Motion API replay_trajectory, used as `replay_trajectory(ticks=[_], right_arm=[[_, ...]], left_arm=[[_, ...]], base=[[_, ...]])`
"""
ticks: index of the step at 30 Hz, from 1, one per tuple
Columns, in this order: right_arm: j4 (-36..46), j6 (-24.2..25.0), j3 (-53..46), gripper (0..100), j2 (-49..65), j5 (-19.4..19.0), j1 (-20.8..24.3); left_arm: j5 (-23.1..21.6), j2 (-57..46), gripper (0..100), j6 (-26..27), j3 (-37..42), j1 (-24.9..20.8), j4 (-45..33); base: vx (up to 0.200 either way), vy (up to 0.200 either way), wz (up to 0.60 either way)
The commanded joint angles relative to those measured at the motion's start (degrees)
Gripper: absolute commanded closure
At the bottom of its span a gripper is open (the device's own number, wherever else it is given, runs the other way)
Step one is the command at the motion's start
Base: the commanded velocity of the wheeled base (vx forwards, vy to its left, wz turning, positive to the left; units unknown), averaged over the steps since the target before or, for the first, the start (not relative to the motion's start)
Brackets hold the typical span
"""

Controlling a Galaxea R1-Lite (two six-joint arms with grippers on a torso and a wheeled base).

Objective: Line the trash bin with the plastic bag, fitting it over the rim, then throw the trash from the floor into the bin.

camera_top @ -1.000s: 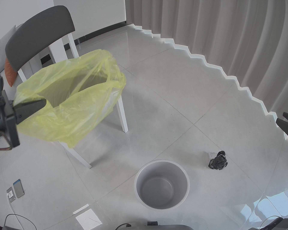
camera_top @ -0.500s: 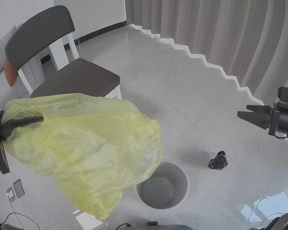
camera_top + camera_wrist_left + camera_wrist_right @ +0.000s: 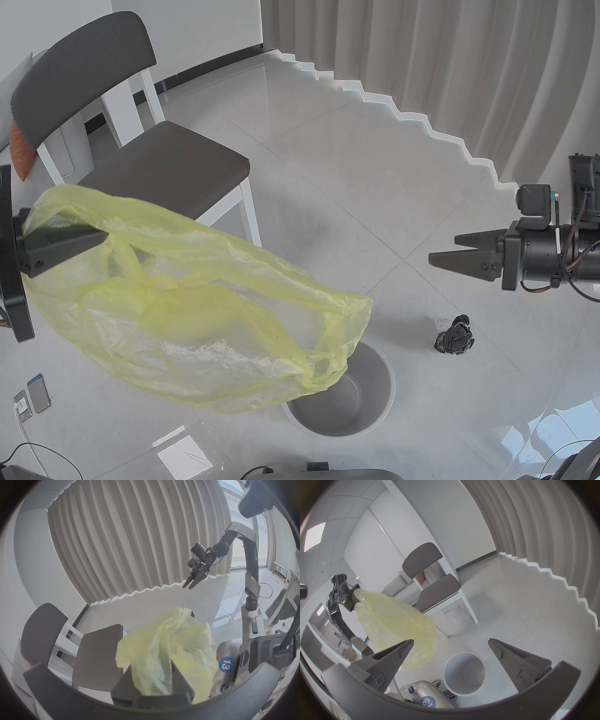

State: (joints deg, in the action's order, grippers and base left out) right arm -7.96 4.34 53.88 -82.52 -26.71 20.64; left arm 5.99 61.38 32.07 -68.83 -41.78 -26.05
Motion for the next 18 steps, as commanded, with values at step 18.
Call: replay_trajectory(ticks=[18], right_arm=[[-6.63,0.41,-1.68,0,-9.06,0.61,12.94]], left_arm=[[0.87,4.63,100,-0.26,-9.22,-3.13,0.65]], base=[[0.000,0.000,0.00]])
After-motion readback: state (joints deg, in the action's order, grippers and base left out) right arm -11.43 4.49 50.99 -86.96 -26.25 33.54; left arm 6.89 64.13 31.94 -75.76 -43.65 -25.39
